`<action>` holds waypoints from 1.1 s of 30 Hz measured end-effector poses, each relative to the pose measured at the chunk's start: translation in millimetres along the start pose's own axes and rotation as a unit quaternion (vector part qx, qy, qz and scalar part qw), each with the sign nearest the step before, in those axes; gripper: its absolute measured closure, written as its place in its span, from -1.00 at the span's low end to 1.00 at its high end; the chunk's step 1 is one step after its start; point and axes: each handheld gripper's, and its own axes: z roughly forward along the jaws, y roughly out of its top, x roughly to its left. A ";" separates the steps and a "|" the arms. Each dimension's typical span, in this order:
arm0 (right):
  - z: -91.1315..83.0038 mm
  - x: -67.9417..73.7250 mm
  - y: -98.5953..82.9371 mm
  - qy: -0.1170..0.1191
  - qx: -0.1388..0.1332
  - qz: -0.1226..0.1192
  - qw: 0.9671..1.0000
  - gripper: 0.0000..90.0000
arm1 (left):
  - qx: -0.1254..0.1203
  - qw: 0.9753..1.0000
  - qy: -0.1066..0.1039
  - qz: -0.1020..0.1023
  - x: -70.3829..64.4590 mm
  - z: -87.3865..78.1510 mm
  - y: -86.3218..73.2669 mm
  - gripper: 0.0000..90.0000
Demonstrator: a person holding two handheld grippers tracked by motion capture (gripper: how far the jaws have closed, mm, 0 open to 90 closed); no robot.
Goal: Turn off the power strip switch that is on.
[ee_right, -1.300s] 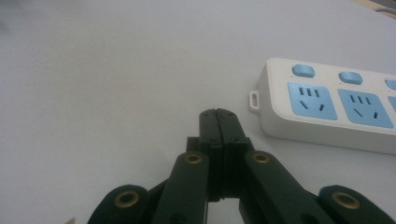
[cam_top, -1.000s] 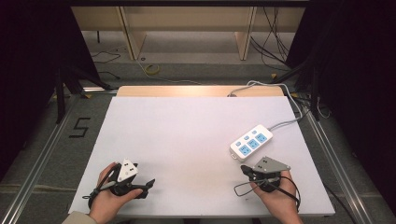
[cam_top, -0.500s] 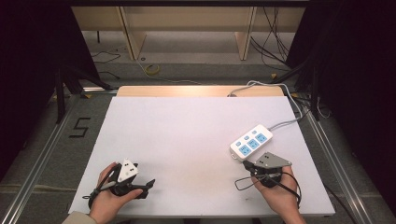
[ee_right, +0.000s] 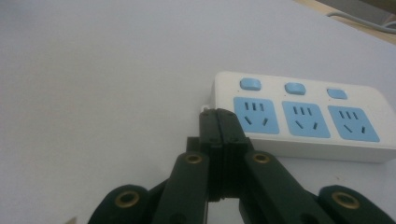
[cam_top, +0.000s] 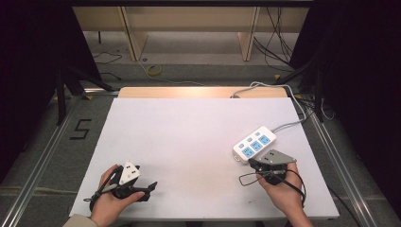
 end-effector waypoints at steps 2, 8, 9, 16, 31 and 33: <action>0.9 -2.1 1.0 -0.001 0.000 0.001 1.000 1.00 | -0.002 1.000 0.000 -0.002 -0.2 0.2 0.0 -0.65; 3.1 -6.2 4.5 -0.005 0.002 0.003 1.000 1.00 | 0.000 1.000 0.000 0.000 0.0 -0.1 -0.1 -0.65; 3.6 -6.9 4.9 -0.006 0.002 0.002 1.000 1.00 | -0.001 1.000 0.000 -0.001 -0.2 0.1 -0.1 -0.65; 5.6 -11.3 7.4 -0.010 0.007 0.002 1.000 1.00 | 0.001 1.000 0.000 0.002 0.0 -0.4 -0.1 -0.65; 7.5 -22.9 12.5 -0.024 0.013 0.014 1.000 1.00 | 0.001 1.000 0.000 0.001 -0.2 0.0 -0.2 -0.65; 7.9 -24.3 13.4 -0.026 0.014 0.014 0.999 1.00 | 0.001 1.000 0.000 0.002 -0.1 0.0 -0.1 -0.65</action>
